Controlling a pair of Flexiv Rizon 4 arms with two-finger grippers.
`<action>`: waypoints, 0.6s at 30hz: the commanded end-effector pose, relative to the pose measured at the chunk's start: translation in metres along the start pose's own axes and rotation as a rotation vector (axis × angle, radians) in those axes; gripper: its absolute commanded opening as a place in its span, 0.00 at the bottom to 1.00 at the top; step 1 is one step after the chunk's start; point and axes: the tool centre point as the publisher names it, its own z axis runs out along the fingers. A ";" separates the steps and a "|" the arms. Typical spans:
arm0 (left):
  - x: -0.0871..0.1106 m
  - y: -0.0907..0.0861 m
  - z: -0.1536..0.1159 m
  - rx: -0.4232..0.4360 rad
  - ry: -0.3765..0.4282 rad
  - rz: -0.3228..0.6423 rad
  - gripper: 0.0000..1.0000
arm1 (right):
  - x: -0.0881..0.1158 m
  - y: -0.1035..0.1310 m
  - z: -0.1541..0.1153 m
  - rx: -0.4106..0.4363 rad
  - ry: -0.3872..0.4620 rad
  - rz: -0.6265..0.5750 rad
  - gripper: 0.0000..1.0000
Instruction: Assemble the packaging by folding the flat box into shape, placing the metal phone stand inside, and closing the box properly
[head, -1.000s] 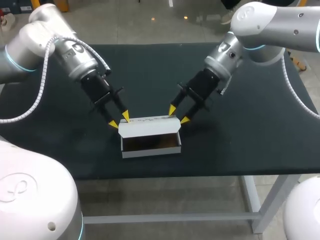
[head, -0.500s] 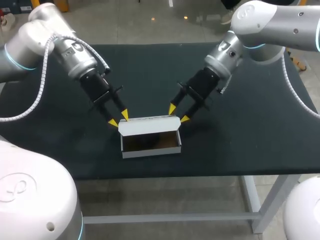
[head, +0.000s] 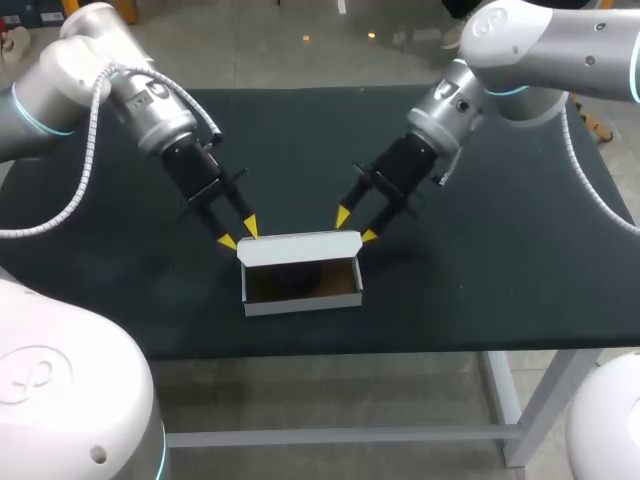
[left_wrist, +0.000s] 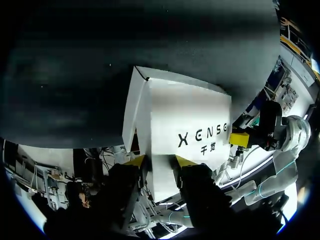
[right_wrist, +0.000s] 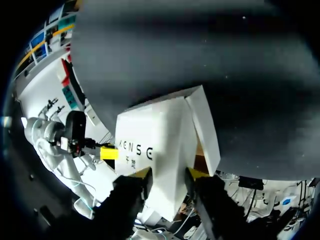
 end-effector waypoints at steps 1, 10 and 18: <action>0.004 -0.004 0.002 -0.003 0.003 -0.010 0.36 | 0.007 0.002 0.005 0.001 -0.008 0.003 0.47; 0.006 -0.005 0.003 -0.009 0.033 -0.040 0.38 | 0.008 0.002 0.005 -0.005 -0.006 0.003 0.46; 0.007 -0.003 0.000 0.002 0.061 -0.056 0.37 | 0.009 -0.001 0.003 -0.012 -0.007 -0.001 0.46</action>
